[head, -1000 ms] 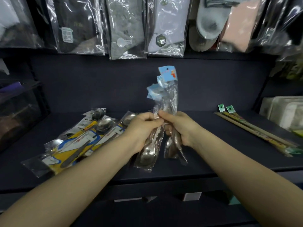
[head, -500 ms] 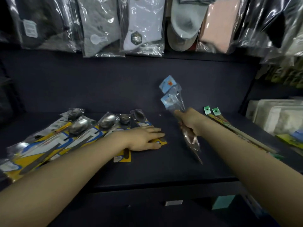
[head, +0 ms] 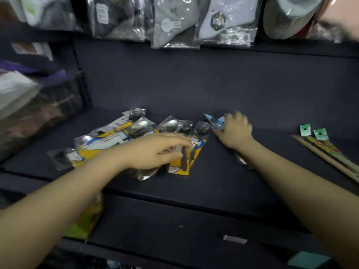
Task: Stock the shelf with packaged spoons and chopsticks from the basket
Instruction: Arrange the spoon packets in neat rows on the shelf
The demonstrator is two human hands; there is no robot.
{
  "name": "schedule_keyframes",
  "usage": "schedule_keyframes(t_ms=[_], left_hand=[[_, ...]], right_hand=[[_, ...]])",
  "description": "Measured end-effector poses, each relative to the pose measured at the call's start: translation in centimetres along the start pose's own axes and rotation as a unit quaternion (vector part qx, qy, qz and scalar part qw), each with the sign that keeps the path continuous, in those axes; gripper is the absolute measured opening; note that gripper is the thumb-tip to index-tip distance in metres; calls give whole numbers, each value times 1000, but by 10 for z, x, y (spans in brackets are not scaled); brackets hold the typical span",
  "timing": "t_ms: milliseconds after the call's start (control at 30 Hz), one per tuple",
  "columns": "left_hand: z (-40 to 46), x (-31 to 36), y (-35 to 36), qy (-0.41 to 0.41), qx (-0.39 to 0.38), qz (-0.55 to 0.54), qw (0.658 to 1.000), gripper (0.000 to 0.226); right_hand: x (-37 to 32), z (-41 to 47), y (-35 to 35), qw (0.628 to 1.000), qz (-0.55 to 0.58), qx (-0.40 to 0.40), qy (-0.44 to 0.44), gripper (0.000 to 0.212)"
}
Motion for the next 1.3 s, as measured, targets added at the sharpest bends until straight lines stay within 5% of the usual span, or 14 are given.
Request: schedule_keyframes(t_ms=[100,200,333,467,633,733,800,967,1100,1300], left_hand=[[-40,-21,-25,-44,88,65,993,64],[-88,-50,-41,-119,162,126,971,67],[-140,-61,-50,-85,182,52,978,44],[-176,-87,-53,-88,120,30,988,79],[-182,-86,-26,-2,15,208,978,73],[-175,-76,-9,66,15,271,960,64],[-170,-72,-10,98,43,247,963,49],[-160,-68,-31,145,104,150,972,41],[-155,-73,-79,92,228,-4,969,34],[-154,-134,-139,-126,418,-284,854,10]], right_hand=[[-67,-19,-12,976,88,68,-189,42],[-147,-52,-5,915,176,-19,-363,27],[-230,-84,26,859,164,-136,-466,39],[-273,-86,54,851,107,-172,-484,49],[-255,-60,79,884,-13,-166,-437,54],[-237,-49,79,898,-13,-166,-408,58],[-232,-47,76,900,-2,-170,-402,66],[-231,-44,64,911,100,-174,-361,43],[-228,-33,52,929,117,-153,-315,32],[-239,-21,43,948,44,-128,-287,20]])
Point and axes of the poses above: each hand's wrist, its own z-axis towards the middle knuckle, its own y-axis out of the palm, x = y × z, the point moved 8 cm from there along z, towards the middle knuckle, and after that the axes turned 2 degrees about x, right-handed, at the moved point
